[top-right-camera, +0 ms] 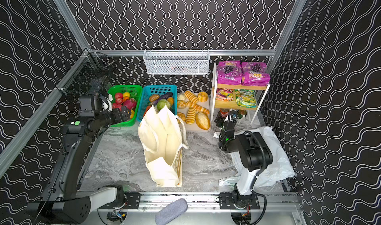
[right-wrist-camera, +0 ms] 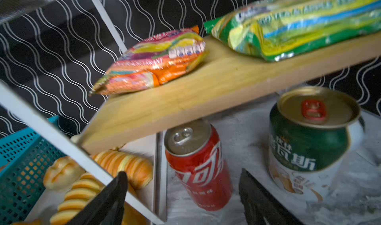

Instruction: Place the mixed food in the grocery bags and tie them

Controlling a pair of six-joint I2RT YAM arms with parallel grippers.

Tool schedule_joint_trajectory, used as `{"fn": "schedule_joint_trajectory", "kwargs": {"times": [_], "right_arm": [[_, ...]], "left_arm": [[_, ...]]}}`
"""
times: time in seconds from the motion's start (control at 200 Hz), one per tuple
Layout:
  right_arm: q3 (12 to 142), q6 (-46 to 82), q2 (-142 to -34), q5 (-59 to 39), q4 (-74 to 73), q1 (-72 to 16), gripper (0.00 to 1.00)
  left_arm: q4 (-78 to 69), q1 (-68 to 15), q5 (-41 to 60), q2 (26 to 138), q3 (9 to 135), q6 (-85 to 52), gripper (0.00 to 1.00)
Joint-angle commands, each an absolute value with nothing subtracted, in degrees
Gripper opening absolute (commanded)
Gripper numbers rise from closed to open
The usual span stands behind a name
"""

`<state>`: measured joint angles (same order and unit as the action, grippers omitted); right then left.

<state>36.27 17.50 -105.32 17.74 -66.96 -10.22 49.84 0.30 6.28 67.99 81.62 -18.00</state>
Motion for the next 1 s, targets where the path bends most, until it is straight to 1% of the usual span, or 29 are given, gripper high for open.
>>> {"fn": "schedule_joint_trajectory", "kwargs": {"times": [0.0, 0.125, 0.145, 0.31, 0.606, 0.996], "right_arm": [[38.1, 20.1, -107.1, 19.9, -70.5, -10.2, 0.86], [39.4, 20.7, -108.4, 19.0, -71.0, -9.5, 0.86], [39.4, 21.0, -110.1, 19.4, -71.5, -9.4, 0.86], [39.3, 20.2, -115.2, 19.0, -82.0, -9.4, 0.86], [44.5, 21.0, -116.5, 15.9, -76.3, -7.3, 0.87], [48.5, 22.7, -119.3, 14.9, -75.1, -7.1, 0.88]], "left_arm": [[49.7, 0.3, 7.2, 68.3, 82.0, -17.7, 0.99], [50.2, 0.3, 6.3, 68.0, 82.2, -17.1, 0.99], [50.1, 0.3, 6.2, 68.0, 82.1, -17.2, 0.99], [49.8, 0.3, 6.8, 68.2, 82.2, -17.6, 0.99], [49.6, 0.4, 7.5, 68.2, 81.3, -18.4, 0.99], [49.6, 0.3, 7.6, 68.5, 81.4, -18.6, 0.99]]}}
